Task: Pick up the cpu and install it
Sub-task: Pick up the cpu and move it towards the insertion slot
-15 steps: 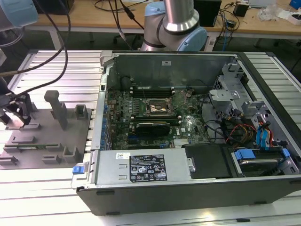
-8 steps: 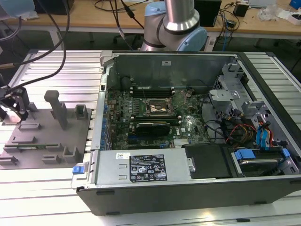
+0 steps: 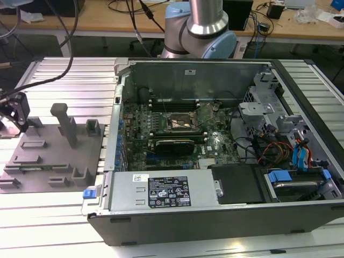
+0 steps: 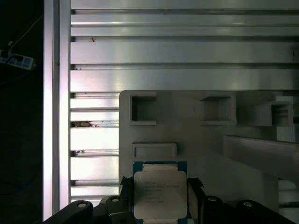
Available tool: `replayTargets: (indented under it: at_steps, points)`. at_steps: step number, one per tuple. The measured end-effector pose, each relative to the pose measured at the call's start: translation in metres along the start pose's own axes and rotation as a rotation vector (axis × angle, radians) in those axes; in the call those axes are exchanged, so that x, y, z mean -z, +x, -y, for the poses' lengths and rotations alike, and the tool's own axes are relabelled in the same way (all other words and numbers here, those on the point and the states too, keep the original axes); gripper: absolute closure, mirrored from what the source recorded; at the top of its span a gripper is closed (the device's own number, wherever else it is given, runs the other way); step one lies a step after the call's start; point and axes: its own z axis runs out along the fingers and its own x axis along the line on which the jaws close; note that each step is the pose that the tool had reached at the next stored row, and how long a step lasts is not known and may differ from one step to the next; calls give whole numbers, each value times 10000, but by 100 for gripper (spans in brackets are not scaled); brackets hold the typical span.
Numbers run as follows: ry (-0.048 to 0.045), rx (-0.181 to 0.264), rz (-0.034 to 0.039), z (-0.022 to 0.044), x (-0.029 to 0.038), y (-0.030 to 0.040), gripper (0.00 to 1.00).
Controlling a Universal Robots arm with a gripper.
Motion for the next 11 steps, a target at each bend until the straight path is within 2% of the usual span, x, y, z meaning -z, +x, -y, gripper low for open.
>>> replayTargets:
  at_steps: [11]
  points:
    - [0, 0, 1, -10, 166, -5, 45]
